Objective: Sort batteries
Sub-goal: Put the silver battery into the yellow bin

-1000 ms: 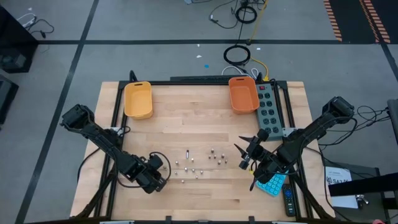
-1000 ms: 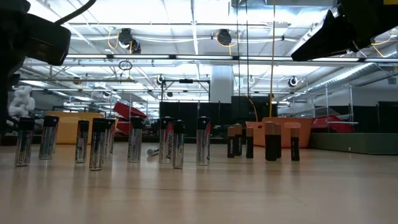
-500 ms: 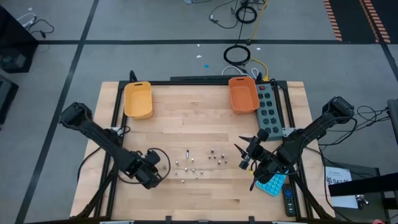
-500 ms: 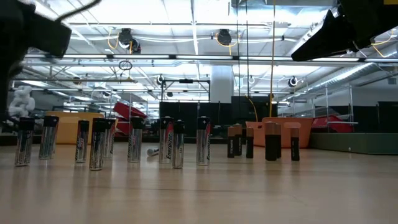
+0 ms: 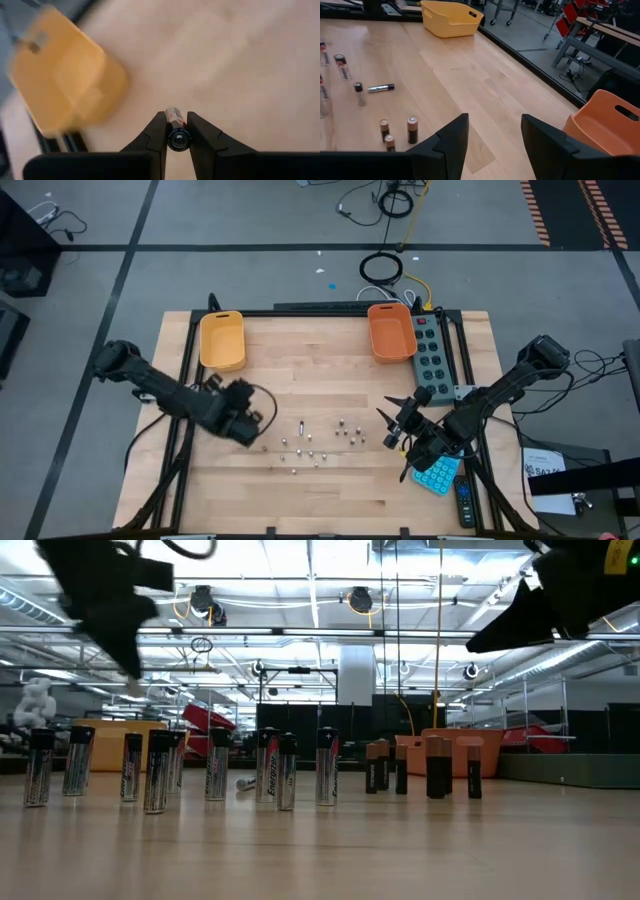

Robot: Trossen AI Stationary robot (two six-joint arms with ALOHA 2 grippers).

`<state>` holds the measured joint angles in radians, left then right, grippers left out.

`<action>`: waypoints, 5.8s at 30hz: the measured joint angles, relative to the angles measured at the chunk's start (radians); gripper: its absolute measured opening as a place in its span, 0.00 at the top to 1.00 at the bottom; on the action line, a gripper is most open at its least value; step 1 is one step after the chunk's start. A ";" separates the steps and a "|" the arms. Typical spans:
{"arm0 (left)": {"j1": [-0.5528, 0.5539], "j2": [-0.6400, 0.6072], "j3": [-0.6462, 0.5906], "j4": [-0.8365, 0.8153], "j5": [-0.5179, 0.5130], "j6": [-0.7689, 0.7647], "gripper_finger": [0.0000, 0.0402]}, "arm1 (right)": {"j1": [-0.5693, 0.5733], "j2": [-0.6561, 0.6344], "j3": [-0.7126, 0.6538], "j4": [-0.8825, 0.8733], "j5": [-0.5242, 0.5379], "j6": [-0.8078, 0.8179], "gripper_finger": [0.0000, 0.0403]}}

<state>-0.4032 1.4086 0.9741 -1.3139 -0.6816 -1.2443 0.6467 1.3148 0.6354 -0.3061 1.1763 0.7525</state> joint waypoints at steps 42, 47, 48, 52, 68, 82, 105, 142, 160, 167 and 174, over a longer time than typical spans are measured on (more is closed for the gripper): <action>0.987 -0.209 -0.119 0.378 0.395 0.952 0.45 | 0.063 0.000 -0.001 0.185 -0.028 -0.107 0.57; 0.871 -0.306 -0.104 0.379 0.490 0.979 0.50 | 0.064 0.000 -0.001 0.186 -0.027 -0.106 0.57; 0.834 -0.326 -0.104 0.379 0.505 0.970 0.51 | 0.064 0.000 -0.001 0.189 -0.026 -0.104 0.57; 0.652 -0.378 -0.104 0.384 0.524 0.903 0.53 | 0.064 0.000 -0.001 0.191 -0.026 -0.083 0.57; -0.089 -0.230 -0.104 0.517 0.267 0.586 0.54 | 0.114 0.072 -0.001 0.300 -0.019 -0.059 0.57; -0.264 0.011 -0.104 0.621 0.242 0.544 0.53 | 0.121 0.155 -0.001 0.409 -0.025 -0.058 0.57; -0.270 0.184 -0.105 0.680 0.304 0.517 0.44 | 0.128 0.155 -0.001 0.412 -0.025 -0.091 0.57; -0.072 -0.012 -0.131 0.424 0.086 0.475 0.87 | 0.127 0.155 -0.001 0.411 -0.025 -0.084 0.57; 0.563 -0.354 -0.131 0.282 0.143 0.812 0.87 | 0.127 0.155 -0.001 0.411 -0.025 -0.085 0.57; 0.742 -0.349 -0.131 0.276 0.245 0.910 0.87 | 0.127 0.155 -0.001 0.411 -0.027 -0.085 0.57; 0.825 -0.349 -0.131 0.276 0.267 0.938 0.77 | 0.127 0.155 -0.001 0.411 -0.029 -0.084 0.57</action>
<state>0.4218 1.0599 0.8433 -1.0378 -0.4149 -0.3063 0.7738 1.4696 0.6346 0.1051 1.1469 0.6681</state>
